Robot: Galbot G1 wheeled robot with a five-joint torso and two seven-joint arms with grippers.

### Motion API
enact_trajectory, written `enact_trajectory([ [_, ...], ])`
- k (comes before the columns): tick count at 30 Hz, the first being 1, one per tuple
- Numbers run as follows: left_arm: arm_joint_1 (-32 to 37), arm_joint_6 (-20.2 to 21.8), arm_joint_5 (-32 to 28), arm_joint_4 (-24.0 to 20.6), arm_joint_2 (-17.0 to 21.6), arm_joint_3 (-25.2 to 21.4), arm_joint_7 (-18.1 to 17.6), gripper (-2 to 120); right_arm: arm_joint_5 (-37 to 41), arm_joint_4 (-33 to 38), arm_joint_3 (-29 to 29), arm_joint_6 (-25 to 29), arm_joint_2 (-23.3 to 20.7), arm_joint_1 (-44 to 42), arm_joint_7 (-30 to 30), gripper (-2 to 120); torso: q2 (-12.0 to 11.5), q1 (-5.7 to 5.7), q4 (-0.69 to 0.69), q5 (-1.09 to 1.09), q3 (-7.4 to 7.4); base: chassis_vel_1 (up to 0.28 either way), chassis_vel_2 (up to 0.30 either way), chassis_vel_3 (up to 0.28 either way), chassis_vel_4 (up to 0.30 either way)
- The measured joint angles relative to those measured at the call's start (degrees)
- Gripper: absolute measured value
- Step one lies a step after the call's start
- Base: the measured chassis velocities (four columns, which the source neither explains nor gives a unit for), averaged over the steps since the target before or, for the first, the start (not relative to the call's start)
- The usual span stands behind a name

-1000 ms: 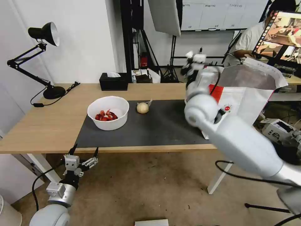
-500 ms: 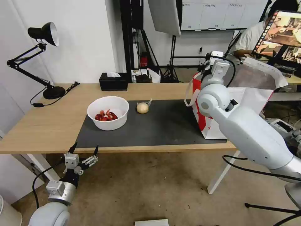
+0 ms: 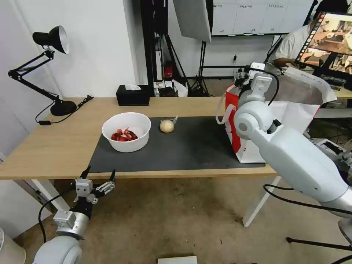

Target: Pick up the trash from the table and place it into the takeout bag.

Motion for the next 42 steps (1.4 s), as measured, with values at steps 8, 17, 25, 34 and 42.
enact_trajectory([
  [8, 0.2, 0.1, -0.4, -0.7, 0.4, -0.7, 0.0, 100, 0.5, 1.3, 0.1, 0.0, -0.3, -1.1, -0.2, 96, 0.0, 0.00, 0.00, 0.00, 0.00, 0.000, 0.000, 0.000, 0.000],
  [17, 0.8, 0.1, -0.4, -0.9, 0.1, -1.4, 0.0, 100, 3.3, 8.0, 2.0, 2.8, -3.5, -5.3, -8.9, 100, 0.0, 0.00, 0.00, -0.01, 0.00, 0.000, 0.000, 0.000, 0.000],
  [25, 0.7, 0.0, -0.4, -1.0, 0.2, -1.5, 0.0, 100, 2.1, 14.3, 2.9, 9.0, -7.6, -14.2, -21.2, 100, 0.0, 0.00, 0.01, 0.01, 0.00, 0.000, 0.000, 0.000, 0.000],
  [34, 1.0, -0.3, 0.0, -1.0, -0.2, -1.4, 0.0, 100, -6.3, 18.6, 8.0, 15.7, -9.7, -32.9, -30.8, 100, 0.0, -0.01, -0.01, 0.04, 0.00, 0.000, 0.000, 0.000, 0.000],
  [42, 1.0, -1.1, 1.0, -1.2, -1.0, -1.2, 0.0, 100, -15.9, 20.0, 16.1, 21.7, -11.1, -50.5, -35.5, 100, 0.0, -0.01, 0.00, 0.00, -0.01, 0.000, 0.000, 0.000, 0.000],
])
